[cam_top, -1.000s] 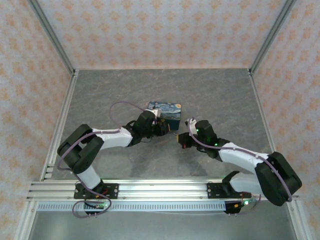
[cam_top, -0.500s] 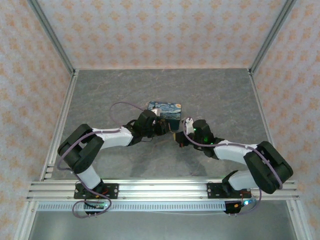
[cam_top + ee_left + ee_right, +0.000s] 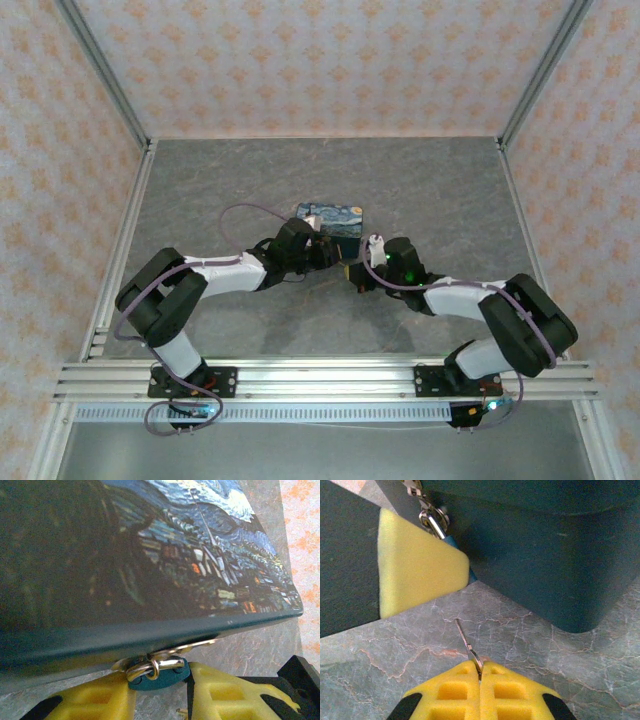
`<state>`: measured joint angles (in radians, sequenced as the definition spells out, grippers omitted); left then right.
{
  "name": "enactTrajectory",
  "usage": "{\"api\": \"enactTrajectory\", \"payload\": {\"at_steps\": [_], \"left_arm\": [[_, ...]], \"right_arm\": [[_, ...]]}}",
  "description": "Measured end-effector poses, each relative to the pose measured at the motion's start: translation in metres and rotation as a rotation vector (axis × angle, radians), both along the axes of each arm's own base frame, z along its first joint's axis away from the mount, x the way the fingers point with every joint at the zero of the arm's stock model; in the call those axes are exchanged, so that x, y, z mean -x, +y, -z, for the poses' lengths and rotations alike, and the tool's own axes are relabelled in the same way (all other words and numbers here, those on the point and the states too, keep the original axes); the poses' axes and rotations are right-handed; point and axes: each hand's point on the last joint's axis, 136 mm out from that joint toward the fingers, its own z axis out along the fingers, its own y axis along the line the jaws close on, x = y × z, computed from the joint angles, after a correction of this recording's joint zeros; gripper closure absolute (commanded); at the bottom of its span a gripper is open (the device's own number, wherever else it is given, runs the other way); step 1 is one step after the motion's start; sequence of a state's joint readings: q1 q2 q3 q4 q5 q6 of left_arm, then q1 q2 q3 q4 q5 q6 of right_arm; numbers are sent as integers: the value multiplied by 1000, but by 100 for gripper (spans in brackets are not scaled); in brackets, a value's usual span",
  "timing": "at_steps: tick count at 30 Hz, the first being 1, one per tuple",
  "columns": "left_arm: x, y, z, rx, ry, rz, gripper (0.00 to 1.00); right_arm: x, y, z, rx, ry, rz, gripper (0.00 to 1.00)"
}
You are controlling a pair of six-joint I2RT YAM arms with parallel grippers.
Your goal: Unlock a padlock with a key
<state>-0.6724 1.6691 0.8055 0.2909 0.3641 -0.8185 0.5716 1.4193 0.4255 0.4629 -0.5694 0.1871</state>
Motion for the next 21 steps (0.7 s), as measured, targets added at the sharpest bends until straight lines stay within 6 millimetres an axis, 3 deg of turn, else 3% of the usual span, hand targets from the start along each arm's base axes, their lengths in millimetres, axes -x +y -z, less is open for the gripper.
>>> {"api": "enactTrajectory", "payload": {"at_steps": [21], "left_arm": [[0, 0, 0, -3, 5, -1, 68]], "right_arm": [[-10, 7, 0, -47, 11, 6, 100]]}}
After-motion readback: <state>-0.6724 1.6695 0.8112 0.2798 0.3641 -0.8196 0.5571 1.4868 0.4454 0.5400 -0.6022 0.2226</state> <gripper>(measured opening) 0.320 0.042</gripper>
